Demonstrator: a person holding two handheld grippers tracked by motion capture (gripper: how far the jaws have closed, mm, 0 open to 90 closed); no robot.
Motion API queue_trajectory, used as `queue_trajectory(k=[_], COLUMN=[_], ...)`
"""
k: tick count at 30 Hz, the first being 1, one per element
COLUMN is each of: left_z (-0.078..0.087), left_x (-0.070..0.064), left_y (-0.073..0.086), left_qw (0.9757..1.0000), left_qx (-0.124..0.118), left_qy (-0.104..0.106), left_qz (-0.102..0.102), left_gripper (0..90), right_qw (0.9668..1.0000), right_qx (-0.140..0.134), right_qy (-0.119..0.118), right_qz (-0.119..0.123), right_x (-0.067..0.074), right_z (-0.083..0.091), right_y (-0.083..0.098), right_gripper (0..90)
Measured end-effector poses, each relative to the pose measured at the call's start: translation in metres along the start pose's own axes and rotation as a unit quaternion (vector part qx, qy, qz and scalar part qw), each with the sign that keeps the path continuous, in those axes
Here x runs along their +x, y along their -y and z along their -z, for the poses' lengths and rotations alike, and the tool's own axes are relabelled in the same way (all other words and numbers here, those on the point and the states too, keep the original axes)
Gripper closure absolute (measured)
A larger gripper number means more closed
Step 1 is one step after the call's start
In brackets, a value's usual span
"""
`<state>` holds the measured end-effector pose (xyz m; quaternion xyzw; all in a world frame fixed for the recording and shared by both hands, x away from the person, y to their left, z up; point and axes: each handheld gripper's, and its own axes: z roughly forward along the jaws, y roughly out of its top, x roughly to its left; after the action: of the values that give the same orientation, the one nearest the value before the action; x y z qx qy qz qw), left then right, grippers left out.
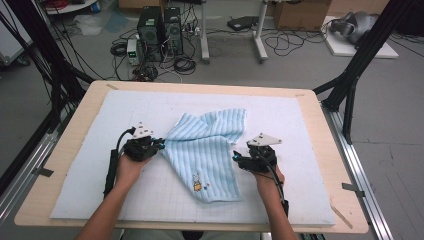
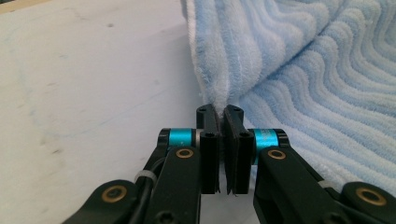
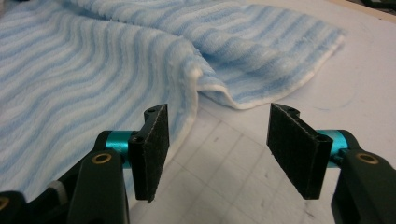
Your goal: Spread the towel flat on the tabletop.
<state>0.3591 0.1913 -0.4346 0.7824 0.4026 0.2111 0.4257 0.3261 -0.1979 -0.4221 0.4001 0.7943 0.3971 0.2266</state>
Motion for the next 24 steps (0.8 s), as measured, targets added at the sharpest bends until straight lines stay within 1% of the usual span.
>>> queue_trajectory(k=[2,3,4,6,8,9,10,11,12,13,14,15,16,17,18,19,20,22,23,24], left_z=[0.003,0.005,0.006,0.007,0.008,0.008,0.008,0.009,0.010,0.011,0.013,0.015,0.018,0.022,0.027,0.031,0.034,0.039,0.041,0.043], left_x=[0.007,0.011,0.015,0.022,0.025,0.026,0.025,0.026,0.027,0.027,0.029,0.029,0.029,0.029,0.028,0.027,0.027,0.027,0.027,0.026], left_y=[0.001,0.001,0.001,0.002,0.003,0.004,0.004,0.005,0.005,0.005,0.005,0.005,0.005,0.005,0.007,0.009,0.011,0.016,0.017,0.019], left_qw=[0.9999,0.9998,0.9994,0.9989,0.9985,0.9984,0.9981,0.9977,0.9969,0.9963,0.9954,0.9949,0.9949,0.9942,0.9931,0.9923,0.9916,0.9907,0.9907,0.9899], left_qx=[-0.012,-0.017,-0.025,-0.031,-0.037,-0.039,-0.042,-0.047,-0.050,-0.052,-0.058,-0.062,-0.069,-0.079,-0.095,-0.106,-0.114,-0.122,-0.122,-0.130], left_qy=[-0.005,-0.010,-0.015,-0.019,-0.016,-0.014,-0.015,-0.013,-0.008,-0.008,-0.003,0.002,0.005,0.007,0.007,0.005,0.008,0.017,0.024,0.025], left_qz=[0.006,0.009,0.016,0.028,0.037,0.039,0.042,0.048,0.060,0.068,0.077,0.079,0.074,0.072,0.068,0.063,0.060,0.057,0.054,0.050], left_gripper=[85.3,85.3,85.3,85.3,85.2,84.3,79.2,70.7,63.7,52.9,45.7,41.4,40.9,39.8,38.6,38.9,38.8,38.6,38.2,37.2], right_qw=[1.0000,0.9999,0.9998,0.9993,0.9985,0.9979,0.9975,0.9969,0.9964,0.9961,0.9960,0.9957,0.9954,0.9953,0.9950,0.9943,0.9934,0.9909,0.9894,0.9881], right_qx=[0.004,0.004,0.003,-0.001,-0.004,-0.006,-0.007,-0.009,-0.011,-0.009,-0.009,-0.009,-0.009,-0.006,-0.005,-0.004,0.001,0.009,0.015,0.025], right_qy=[-0.008,-0.013,-0.018,-0.033,-0.050,-0.057,-0.063,-0.072,-0.077,-0.081,-0.083,-0.085,-0.088,-0.089,-0.091,-0.097,-0.104,-0.118,-0.126,-0.130], right_qz=[0.001,0.007,0.009,0.015,0.024,0.028,0.031,0.032,0.034,0.033,0.033,0.036,0.037,0.036,0.040,0.045,0.049,0.064,0.070,0.078], right_x=[0.005,0.007,0.011,0.018,0.026,0.030,0.033,0.037,0.040,0.043,0.046,0.048,0.050,0.052,0.054,0.057,0.060,0.067,0.071,0.074], right_z=[-0.003,-0.004,-0.005,-0.008,-0.012,-0.015,-0.017,-0.020,-0.022,-0.025,-0.026,-0.029,-0.030,-0.031,-0.032,-0.034,-0.035,-0.040,-0.043,-0.047], right_y=[-0.002,-0.004,-0.005,-0.009,-0.014,-0.016,-0.018,-0.021,-0.022,-0.025,-0.026,-0.029,-0.030,-0.032,-0.033,-0.034,-0.035,-0.036,-0.035,-0.035], right_gripper=[38.6,38.7,38.8,39.8,39.8,39.8,39.8,39.8,39.8,39.8,39.8,39.8,39.9,40.6,41.2,42.3,43.3,46.5,47.1,47.7])
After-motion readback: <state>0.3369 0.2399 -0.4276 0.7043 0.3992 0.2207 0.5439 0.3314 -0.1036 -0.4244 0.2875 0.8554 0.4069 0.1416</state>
